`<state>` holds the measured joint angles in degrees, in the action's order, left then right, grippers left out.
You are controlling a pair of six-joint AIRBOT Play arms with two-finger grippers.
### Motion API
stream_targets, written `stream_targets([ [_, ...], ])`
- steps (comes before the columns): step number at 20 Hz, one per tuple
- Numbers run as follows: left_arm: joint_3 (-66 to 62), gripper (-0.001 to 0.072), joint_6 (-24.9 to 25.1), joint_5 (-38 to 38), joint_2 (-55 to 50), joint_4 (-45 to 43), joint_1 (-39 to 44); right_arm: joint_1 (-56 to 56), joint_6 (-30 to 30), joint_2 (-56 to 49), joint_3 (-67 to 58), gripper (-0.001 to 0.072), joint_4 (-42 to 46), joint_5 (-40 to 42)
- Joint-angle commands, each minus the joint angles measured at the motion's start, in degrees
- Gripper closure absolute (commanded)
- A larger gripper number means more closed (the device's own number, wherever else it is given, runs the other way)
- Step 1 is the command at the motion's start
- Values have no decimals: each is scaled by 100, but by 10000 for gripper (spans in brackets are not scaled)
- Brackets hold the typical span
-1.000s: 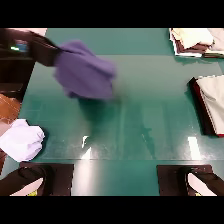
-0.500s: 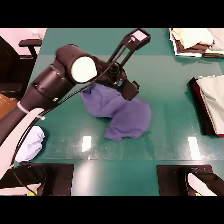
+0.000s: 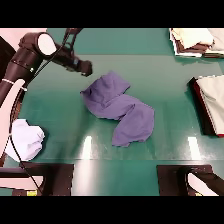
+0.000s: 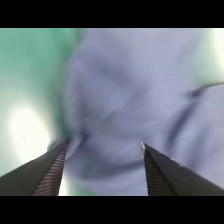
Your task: Fold the shirts.
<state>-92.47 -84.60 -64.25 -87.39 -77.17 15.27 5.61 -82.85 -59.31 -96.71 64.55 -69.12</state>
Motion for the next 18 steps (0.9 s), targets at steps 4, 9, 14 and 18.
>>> stream_targets([
  [4,599,156,520,446,-879,442,-422,31,-4,-205,986,692,-52,-28],
  [9,605,157,568,586,-1285,601,-223,20,-13,-31,2199,692,-48,151],
  [14,310,684,658,367,-1294,599,-313,22,-136,-35,3405,691,-59,109],
  [18,-459,684,662,-232,-1239,560,-496,22,-420,-35,4555,270,-116,-33],
])
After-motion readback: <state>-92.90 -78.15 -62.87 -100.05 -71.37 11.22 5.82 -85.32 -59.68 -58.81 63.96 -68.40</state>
